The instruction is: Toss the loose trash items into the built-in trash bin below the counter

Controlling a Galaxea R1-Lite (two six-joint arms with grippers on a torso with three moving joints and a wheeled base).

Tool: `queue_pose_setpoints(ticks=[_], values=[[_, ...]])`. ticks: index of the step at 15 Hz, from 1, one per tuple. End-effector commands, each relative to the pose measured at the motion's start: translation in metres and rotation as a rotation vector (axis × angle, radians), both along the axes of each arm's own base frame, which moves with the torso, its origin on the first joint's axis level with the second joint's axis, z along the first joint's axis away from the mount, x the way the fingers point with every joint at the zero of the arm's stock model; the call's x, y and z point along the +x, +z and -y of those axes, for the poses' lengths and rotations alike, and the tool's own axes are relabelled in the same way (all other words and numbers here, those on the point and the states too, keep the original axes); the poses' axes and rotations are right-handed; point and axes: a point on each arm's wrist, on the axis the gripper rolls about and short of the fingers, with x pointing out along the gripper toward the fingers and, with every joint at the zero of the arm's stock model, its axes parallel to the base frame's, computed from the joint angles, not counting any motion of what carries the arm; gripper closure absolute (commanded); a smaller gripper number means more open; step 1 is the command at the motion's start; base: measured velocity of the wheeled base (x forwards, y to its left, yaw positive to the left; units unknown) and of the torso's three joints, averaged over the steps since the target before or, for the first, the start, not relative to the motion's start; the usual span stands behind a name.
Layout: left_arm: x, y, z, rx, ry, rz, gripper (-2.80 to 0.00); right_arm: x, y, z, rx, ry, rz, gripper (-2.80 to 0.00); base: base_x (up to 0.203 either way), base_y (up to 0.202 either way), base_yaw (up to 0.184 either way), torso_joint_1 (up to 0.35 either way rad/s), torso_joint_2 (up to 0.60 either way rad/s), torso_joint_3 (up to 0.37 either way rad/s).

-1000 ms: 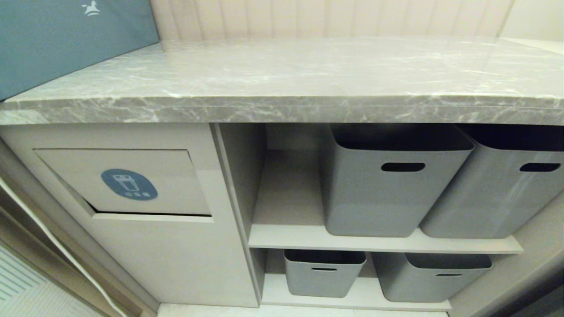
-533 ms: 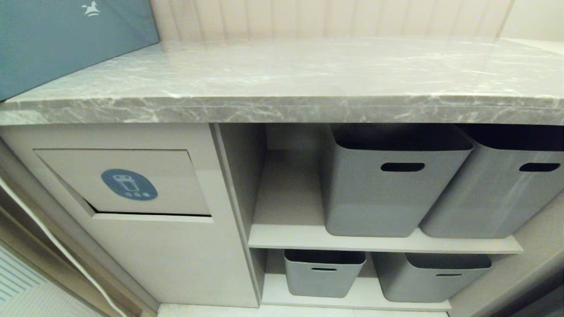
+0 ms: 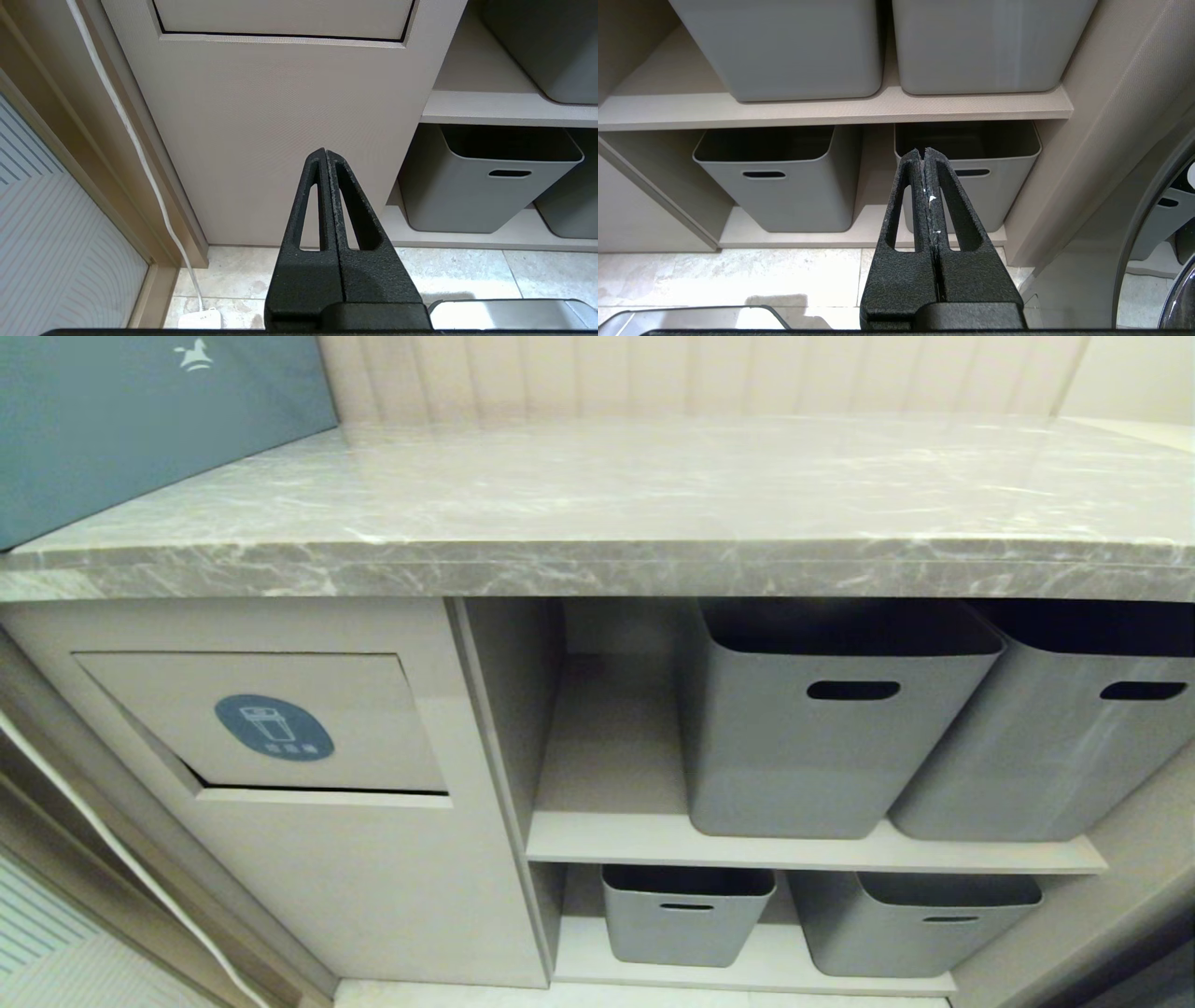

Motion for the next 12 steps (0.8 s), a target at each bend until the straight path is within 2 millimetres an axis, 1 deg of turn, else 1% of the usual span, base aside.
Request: queue_pose_setpoints(ticks=[1,9,12], values=[[0.0002,-0.0005,0.0,0.001,0.0,-0.005,0.0,0.0,0.0,0.0,0.0,0.0,-0.001,0.0,0.0,0.0,0.0,0.0,0.0,0.0],[0.0003,-0.0004,0.0,0.011,0.002,-0.003,0.0,0.0003,-0.0008,0.0,-0.022,0.002,-0.005,0.0,0.0,0.0,0.0,0.0,0.0,0.0],[0.0003,-0.0005,0.0,0.003,0.003,-0.005,0.0,0.0002,-0.0003,0.0,-0.004,0.0,-0.003,0.0,0.0,0.0,0.0,0.0,0.0,0.0]])
